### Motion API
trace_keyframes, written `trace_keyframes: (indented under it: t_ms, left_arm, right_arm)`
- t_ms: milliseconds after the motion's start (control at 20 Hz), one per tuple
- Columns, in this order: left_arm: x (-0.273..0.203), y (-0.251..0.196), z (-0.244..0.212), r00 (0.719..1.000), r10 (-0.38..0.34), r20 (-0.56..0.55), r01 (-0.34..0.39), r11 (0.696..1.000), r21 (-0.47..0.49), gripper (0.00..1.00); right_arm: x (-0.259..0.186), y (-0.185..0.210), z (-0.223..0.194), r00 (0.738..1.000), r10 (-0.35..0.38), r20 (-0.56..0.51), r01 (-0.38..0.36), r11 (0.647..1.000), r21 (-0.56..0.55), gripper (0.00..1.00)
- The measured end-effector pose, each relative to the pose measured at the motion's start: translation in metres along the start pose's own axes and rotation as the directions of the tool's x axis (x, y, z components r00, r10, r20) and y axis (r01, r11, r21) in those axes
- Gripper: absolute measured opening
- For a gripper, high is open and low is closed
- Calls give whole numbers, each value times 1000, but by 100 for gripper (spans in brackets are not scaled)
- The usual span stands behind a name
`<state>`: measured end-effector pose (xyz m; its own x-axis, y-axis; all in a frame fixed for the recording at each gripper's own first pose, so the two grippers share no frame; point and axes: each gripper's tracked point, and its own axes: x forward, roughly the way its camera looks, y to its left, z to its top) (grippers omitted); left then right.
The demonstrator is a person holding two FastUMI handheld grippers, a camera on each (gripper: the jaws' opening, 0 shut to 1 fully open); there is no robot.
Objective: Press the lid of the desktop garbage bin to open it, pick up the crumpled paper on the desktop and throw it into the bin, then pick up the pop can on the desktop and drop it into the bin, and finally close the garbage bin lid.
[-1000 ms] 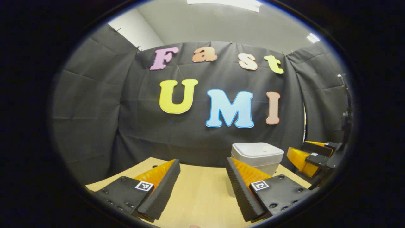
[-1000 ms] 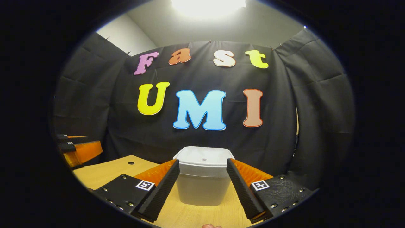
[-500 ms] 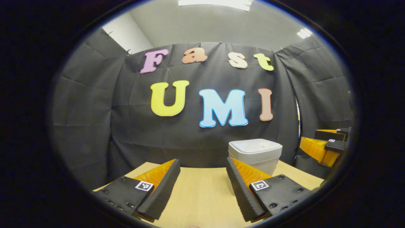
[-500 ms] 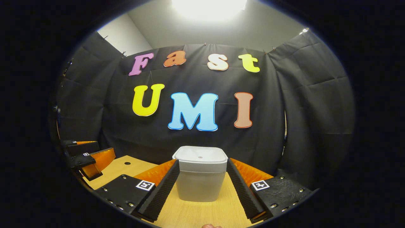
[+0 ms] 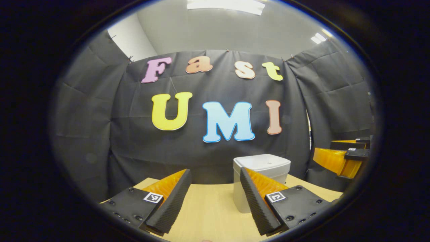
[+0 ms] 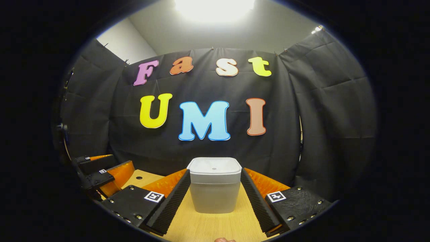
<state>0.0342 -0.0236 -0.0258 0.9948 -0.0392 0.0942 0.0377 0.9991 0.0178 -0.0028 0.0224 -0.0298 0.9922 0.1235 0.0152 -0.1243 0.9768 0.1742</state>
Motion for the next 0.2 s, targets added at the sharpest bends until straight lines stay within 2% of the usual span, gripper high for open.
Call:
trace_keyframes:
  t_ms: [200]
  left_arm:
    - [0, -34, -5, 1000, 23, 5, -23, 999, -23, 94]
  right_arm:
    - [-11, -34, 5, 1000, 12, 20, -12, 1000, -8, 95]
